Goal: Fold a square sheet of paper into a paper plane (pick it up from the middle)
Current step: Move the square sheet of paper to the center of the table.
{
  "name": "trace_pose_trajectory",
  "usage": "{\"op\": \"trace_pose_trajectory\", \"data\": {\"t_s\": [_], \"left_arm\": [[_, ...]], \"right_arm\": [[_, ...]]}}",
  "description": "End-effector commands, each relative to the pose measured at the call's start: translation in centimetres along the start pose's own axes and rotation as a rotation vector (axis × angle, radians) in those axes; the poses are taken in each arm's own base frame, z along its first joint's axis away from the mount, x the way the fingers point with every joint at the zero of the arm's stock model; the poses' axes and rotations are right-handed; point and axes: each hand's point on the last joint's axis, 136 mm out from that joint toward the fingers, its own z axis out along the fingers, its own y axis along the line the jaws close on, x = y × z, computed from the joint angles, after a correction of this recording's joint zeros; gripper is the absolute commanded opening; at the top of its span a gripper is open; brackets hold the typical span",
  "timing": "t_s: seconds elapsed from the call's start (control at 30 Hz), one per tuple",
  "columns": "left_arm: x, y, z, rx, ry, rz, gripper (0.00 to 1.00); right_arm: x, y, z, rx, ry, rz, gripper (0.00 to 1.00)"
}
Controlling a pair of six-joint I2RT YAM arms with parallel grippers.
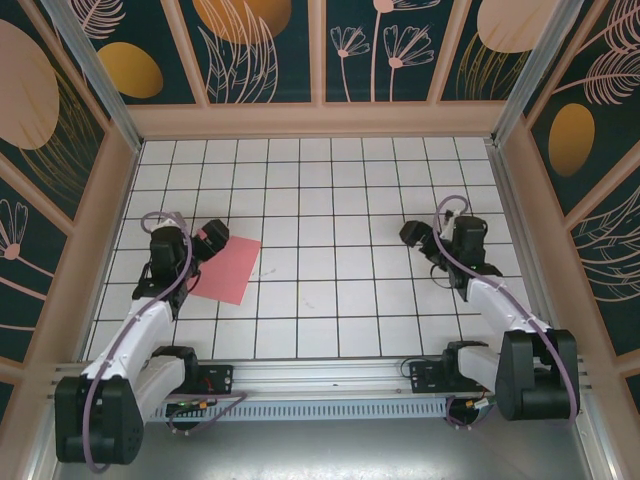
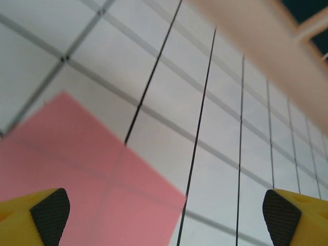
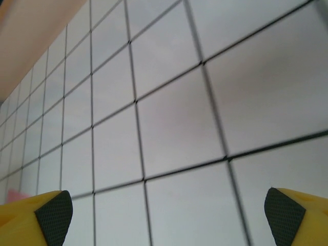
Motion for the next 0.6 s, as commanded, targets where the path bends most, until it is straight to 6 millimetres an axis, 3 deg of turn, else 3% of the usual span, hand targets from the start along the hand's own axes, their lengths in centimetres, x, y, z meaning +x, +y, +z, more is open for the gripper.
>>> {"op": "trace_pose_trajectory", "data": {"t_s": [0.0,0.1,0.23,0.57], "left_arm": [[4.7,0.7,0.5,-0.019,0.247,-0.082,0.98],[6.8,2.7,0.7,-0.084,0.301,-0.095,0.99],[8.3,3.6,0.9,-0.118,0.354,-0.09,0.98],[12.0,3.0,2.3,-0.116,0.457,-0.136,0.99]], "right_arm": [[2.7,2.6,0.4,-0.1,0.105,0.03,0.99],[3.8,3.5,0.7,-0.11,0.135,-0.001,0.99],[4.0,2.8,1.3,-0.071,0.141,0.008,0.99],[3.0,2.6,2.9,-0.006,0.167,-0.003,0.99]]}}
